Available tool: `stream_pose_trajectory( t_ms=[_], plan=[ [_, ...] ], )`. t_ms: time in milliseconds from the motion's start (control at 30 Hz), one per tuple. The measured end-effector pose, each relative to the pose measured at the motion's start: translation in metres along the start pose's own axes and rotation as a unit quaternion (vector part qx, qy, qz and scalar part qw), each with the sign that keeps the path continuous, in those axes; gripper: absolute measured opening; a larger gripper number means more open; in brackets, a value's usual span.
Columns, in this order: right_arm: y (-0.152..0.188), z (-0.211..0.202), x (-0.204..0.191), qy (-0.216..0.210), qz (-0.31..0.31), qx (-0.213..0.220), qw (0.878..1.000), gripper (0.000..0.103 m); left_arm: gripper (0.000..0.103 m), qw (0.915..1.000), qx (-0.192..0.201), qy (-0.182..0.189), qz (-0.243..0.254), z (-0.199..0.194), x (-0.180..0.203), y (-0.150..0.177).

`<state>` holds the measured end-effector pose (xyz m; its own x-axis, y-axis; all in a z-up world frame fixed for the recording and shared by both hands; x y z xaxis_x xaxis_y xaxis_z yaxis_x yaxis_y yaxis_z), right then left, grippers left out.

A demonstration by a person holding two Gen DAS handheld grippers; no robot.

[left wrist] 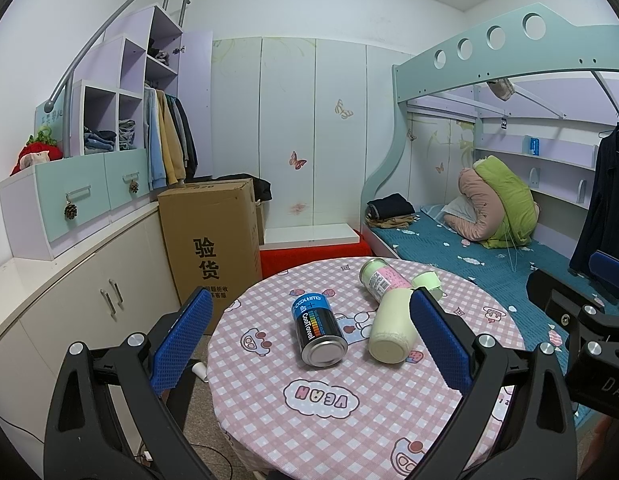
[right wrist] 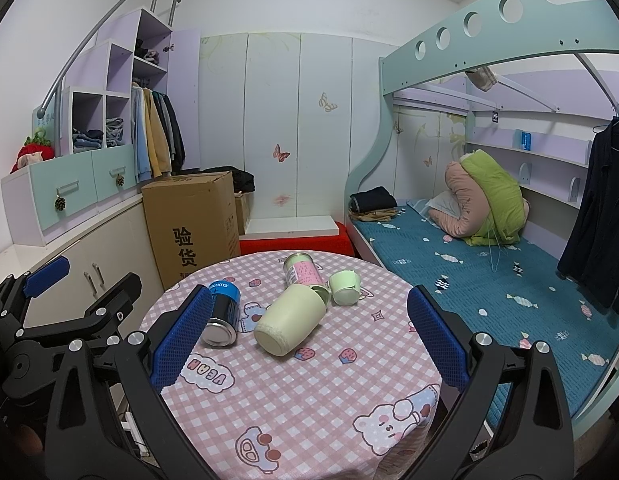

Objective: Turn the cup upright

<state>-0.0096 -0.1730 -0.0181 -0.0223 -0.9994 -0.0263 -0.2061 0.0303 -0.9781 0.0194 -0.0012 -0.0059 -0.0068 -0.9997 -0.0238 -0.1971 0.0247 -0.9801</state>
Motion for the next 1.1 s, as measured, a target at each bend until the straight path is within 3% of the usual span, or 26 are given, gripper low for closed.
stream_pose_trajectory(
  t_ms=[700, 1100],
  plan=[
    [0.000, 0.000, 0.000, 0.000, 0.001, 0.000, 1.000, 0.098, 0.095, 1.0000, -0.002, -0.001, 0.002, -0.002, -0.002, -0.002],
    [0.004, 0.017, 0.004, -0.003, 0.001, -0.012, 1.000, 0.098, 0.095, 0.9999, -0.014, -0.002, 0.004, 0.018, 0.004, 0.001]
  ],
)
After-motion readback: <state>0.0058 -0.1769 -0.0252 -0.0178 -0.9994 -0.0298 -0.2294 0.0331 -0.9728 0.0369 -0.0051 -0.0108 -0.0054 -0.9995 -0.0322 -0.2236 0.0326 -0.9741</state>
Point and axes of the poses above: each gripper's, at about its wrist camera, not at the fingertips, and z roughly the way its jaws point, x to its right, y to its underside, the point moved 2 cm from there along z, roughly the way its jaws point, and after that the axes turned 6 degrees about x, right-handed, at the moved point
